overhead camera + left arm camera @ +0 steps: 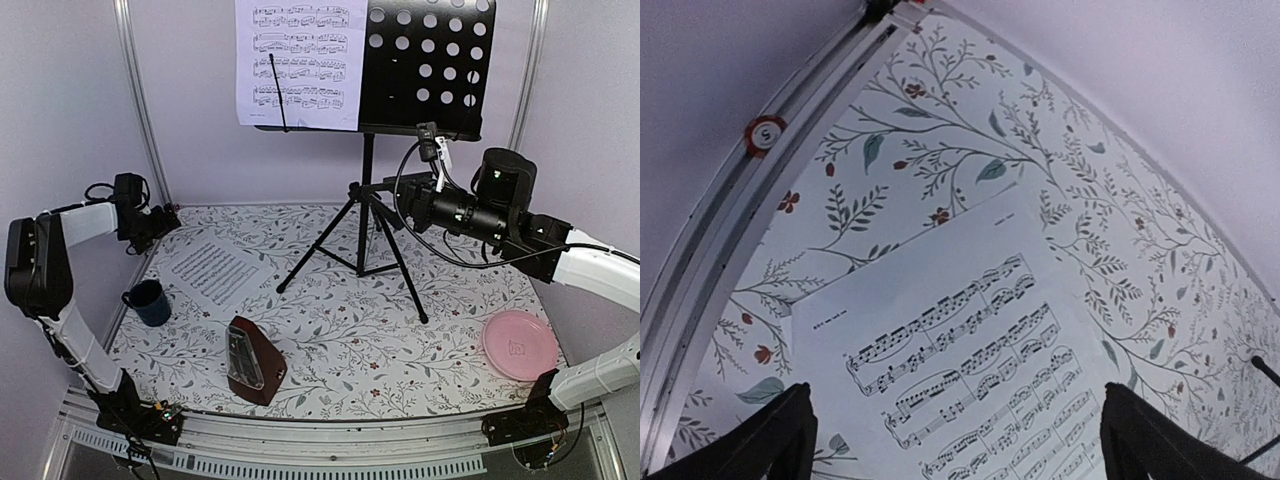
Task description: Set up the instrument practice props
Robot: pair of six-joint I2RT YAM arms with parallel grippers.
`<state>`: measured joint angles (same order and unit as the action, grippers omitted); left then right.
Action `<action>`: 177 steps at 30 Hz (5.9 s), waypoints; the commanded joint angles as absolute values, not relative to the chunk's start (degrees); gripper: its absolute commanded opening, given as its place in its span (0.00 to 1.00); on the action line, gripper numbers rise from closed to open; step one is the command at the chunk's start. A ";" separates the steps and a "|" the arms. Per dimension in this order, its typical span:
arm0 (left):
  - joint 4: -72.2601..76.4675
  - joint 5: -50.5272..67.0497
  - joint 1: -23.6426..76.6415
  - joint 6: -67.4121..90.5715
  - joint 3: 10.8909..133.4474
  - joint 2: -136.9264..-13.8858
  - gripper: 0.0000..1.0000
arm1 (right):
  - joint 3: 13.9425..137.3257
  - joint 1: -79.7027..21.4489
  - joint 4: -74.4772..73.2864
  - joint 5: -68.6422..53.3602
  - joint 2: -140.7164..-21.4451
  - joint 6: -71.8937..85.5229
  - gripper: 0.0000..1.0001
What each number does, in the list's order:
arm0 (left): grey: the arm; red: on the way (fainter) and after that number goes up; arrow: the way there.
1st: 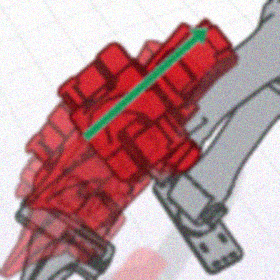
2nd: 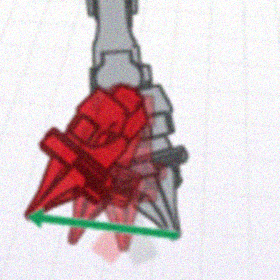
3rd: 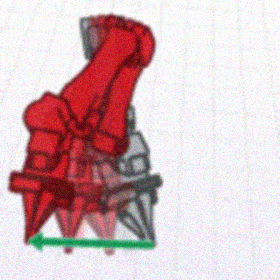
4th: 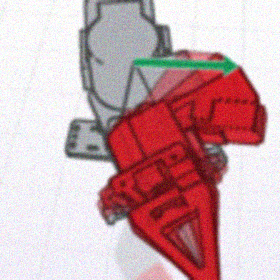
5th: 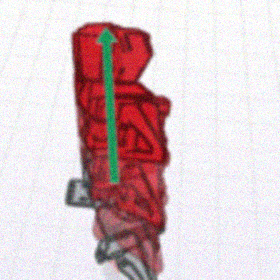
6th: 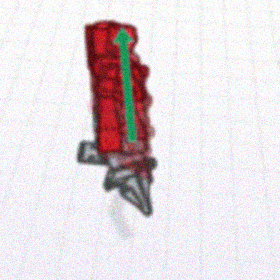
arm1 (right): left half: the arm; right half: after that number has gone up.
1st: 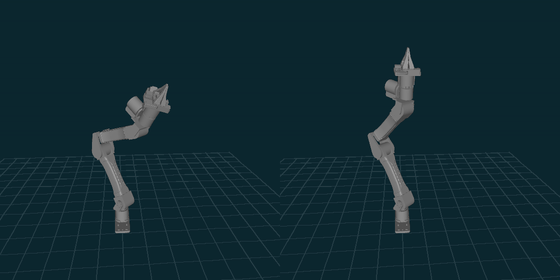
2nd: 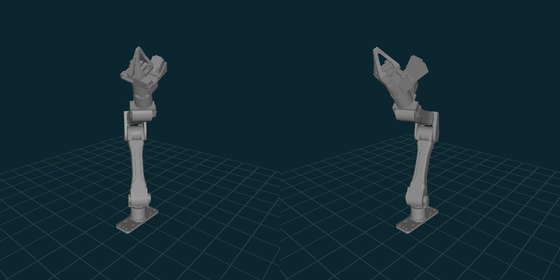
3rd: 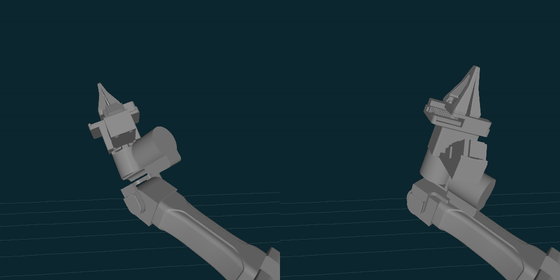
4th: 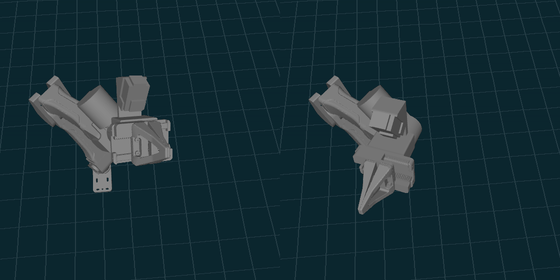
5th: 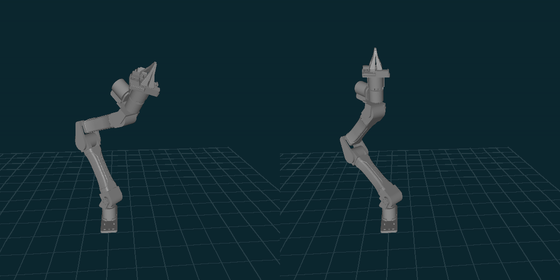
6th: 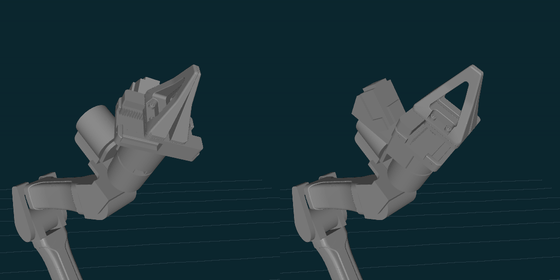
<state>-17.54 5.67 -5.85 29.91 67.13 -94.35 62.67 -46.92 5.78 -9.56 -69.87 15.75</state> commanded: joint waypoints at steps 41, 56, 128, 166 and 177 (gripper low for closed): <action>-26.82 -10.87 0.35 33.95 77.06 -120.62 0.54 | 60.35 -47.20 8.37 -6.65 -68.04 15.68 0.81; -21.70 -8.60 0.26 31.46 73.76 -105.43 0.18 | 60.34 -47.27 8.51 -7.11 -68.09 15.49 0.81; 0.44 63.66 5.54 33.08 62.09 -42.19 0.17 | 88.90 -58.67 22.98 -39.08 -97.94 20.00 0.87; 13.95 53.74 35.01 23.12 57.73 -54.44 0.93 | 77.03 -53.52 -0.62 -36.61 -74.16 6.45 0.00; 16.36 45.99 43.34 20.47 58.18 -60.03 0.45 | 77.26 -48.81 -2.68 -38.73 -69.44 7.09 0.00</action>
<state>13.17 49.95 41.30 21.32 57.23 -59.33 77.17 -50.48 -1.91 -37.04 -72.25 6.63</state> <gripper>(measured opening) 0.528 0.009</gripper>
